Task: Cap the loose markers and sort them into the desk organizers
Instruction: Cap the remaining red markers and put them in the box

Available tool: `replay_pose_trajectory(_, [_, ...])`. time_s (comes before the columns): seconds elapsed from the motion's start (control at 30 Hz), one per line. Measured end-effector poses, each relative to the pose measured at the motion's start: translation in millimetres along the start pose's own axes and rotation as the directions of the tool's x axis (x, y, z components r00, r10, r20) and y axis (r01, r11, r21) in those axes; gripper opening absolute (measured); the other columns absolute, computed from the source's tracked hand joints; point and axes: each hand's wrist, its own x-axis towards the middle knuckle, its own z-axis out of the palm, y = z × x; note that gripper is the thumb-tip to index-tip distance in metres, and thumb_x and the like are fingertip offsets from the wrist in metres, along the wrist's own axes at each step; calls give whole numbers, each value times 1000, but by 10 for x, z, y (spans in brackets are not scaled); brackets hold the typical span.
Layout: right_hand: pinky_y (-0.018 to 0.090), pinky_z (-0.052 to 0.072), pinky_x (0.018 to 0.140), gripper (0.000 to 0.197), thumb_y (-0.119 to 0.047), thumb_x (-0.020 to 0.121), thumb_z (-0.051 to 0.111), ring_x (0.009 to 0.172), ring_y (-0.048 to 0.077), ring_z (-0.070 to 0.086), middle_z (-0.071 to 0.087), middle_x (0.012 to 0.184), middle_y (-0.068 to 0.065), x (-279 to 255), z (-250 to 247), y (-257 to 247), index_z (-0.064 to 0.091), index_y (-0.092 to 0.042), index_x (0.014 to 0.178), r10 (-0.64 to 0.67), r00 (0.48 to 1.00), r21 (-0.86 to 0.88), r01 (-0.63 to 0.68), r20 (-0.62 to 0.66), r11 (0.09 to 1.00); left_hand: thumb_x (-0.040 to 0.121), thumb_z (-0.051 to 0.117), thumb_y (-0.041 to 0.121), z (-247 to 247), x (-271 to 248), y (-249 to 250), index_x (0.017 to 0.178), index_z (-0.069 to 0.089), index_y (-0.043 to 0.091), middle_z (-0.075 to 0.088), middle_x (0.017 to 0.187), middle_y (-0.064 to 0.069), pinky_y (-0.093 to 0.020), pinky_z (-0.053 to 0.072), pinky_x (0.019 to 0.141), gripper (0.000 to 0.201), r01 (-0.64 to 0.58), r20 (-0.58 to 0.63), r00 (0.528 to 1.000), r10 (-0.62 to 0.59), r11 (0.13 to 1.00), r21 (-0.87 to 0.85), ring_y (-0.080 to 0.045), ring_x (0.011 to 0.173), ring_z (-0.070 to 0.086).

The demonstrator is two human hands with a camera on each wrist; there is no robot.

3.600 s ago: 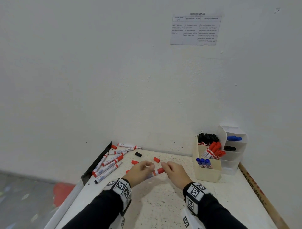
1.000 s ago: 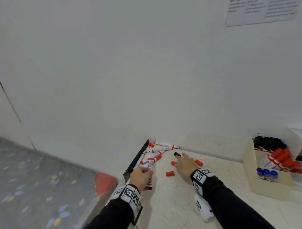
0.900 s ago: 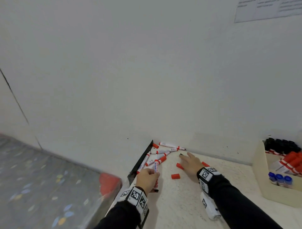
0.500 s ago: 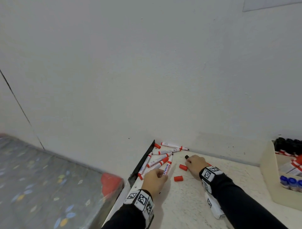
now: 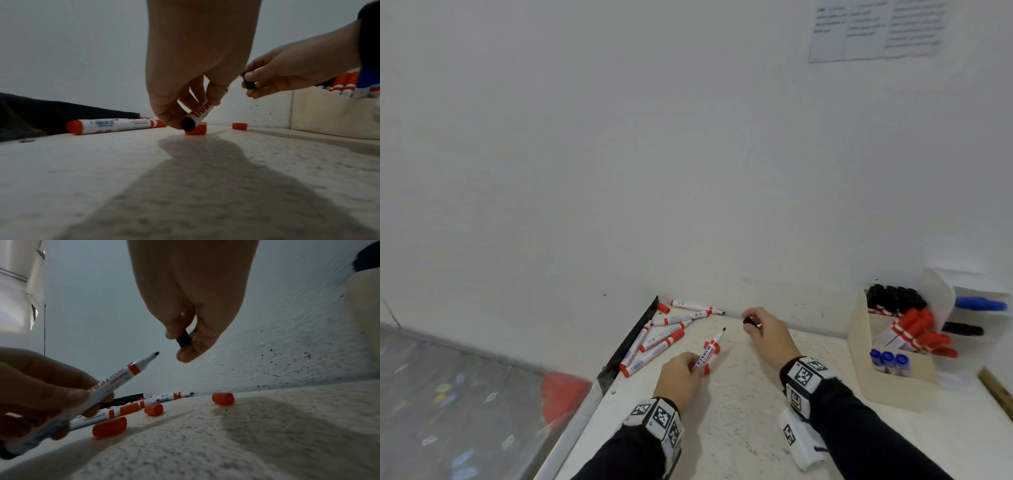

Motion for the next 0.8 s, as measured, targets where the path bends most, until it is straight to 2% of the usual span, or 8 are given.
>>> replay_pose_trajectory(0.13, [20, 49, 76, 20, -2, 88, 53, 83, 18, 61, 52, 102, 5, -224, -176, 130, 47, -20, 93, 61, 994, 106, -52, -87, 993, 94, 50, 19, 207, -30, 203, 116, 60, 17, 64, 113, 0, -17, 40, 87, 24, -60, 39, 997, 59, 998, 19, -8, 91, 52])
replay_pose_trajectory(0.23, [5, 45, 63, 19, 6, 87, 52, 74, 3, 59, 57, 88, -3, -405, -336, 197, 51, -13, 91, 104, 988, 192, -81, -112, 978, 94, 50, 17, 344, -62, 350, 117, 60, 17, 62, 110, 1, -17, 38, 84, 25, -104, 84, 991, 104, 995, 2, -7, 90, 51])
replay_pose_trajectory(0.3, [12, 50, 70, 26, 7, 85, 53, 78, 7, 63, 61, 87, -1, -486, -405, 251, 54, -18, 86, 118, 987, 234, -90, -107, 968, 95, 49, 15, 417, -81, 417, 119, 59, 16, 60, 106, 3, -16, 36, 83, 26, -125, 97, 987, 125, 992, -12, -7, 91, 50])
replay_pose_trajectory(0.4, [29, 53, 81, 32, 6, 84, 54, 88, 18, 64, 64, 90, 1, -553, -464, 332, 54, -26, 82, 152, 977, 251, -111, -152, 962, 95, 48, 16, 473, -104, 474, 123, 58, 17, 61, 115, 2, -18, 38, 87, 29, -133, 120, 984, 131, 991, 7, -7, 94, 52])
replay_pose_trajectory(0.47, [28, 51, 82, 32, 6, 85, 54, 90, 15, 63, 64, 91, 0, -572, -503, 368, 54, -26, 82, 162, 963, 253, -105, -214, 962, 95, 48, 17, 485, -102, 484, 124, 57, 18, 62, 118, 2, -19, 40, 89, 31, -137, 133, 982, 131, 990, 33, -9, 98, 56])
replay_pose_trajectory(0.57, [30, 51, 86, 35, 8, 83, 52, 93, 18, 62, 65, 93, 2, -604, -520, 401, 55, -27, 81, 153, 977, 215, -119, -149, 969, 95, 48, 19, 474, -115, 477, 125, 57, 20, 63, 118, 3, -18, 40, 88, 31, -171, 142, 978, 155, 980, 104, -10, 103, 58])
replay_pose_trajectory(0.7, [36, 52, 87, 37, 9, 83, 51, 95, 20, 63, 64, 95, 3, -628, -506, 443, 55, -27, 79, 165, 980, 193, -141, -115, 971, 96, 45, 17, 456, -114, 417, 123, 59, 20, 64, 114, 3, -19, 43, 85, 30, -187, 124, 977, 175, 978, 90, -8, 94, 54])
replay_pose_trajectory(0.8, [34, 52, 85, 33, 9, 85, 50, 94, 19, 64, 64, 93, 0, -647, -487, 474, 56, -24, 82, 177, 980, 241, -151, -91, 959, 96, 44, 16, 457, -105, 379, 122, 60, 20, 64, 112, 1, -18, 39, 82, 31, -209, 146, 970, 195, 974, 92, -8, 91, 51])
